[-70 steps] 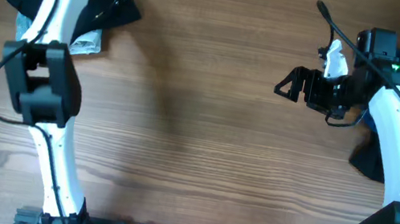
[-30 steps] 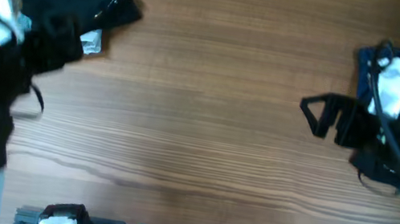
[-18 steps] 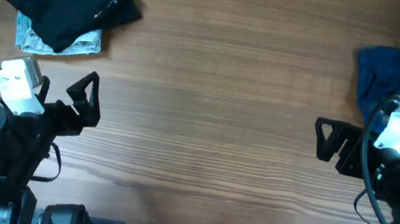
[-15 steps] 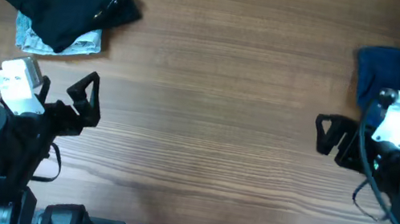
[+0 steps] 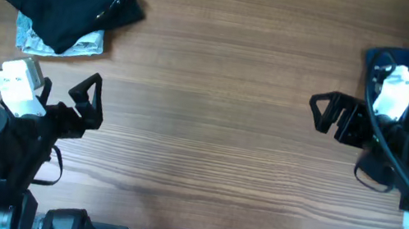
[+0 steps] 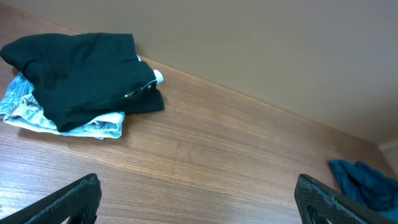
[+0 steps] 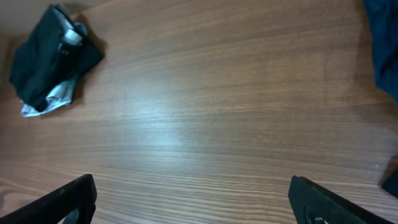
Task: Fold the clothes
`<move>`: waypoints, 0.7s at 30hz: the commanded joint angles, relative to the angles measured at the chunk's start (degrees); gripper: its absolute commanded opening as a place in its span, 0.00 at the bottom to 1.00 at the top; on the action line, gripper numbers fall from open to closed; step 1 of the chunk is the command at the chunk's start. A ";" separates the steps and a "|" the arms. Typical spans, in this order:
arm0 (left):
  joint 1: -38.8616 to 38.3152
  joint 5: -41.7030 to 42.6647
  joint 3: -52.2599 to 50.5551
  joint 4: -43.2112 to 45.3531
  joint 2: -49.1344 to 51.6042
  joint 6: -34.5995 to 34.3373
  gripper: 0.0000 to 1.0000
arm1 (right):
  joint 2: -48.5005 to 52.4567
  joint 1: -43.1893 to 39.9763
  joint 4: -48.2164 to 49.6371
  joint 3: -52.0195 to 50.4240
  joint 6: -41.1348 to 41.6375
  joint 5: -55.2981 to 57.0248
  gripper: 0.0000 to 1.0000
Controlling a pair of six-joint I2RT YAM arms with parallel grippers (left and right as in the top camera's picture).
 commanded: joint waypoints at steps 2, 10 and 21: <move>0.07 1.11 -0.15 0.31 0.07 -0.11 1.00 | -2.38 0.07 1.92 0.07 -0.24 -1.31 1.00; 0.07 1.11 -0.15 -0.70 0.07 -0.09 1.00 | -6.64 0.07 3.26 0.07 -1.90 4.11 1.00; 0.07 1.11 -0.15 -12.94 0.07 -0.09 1.00 | -36.83 0.07 32.68 -35.69 -1.81 6.67 1.00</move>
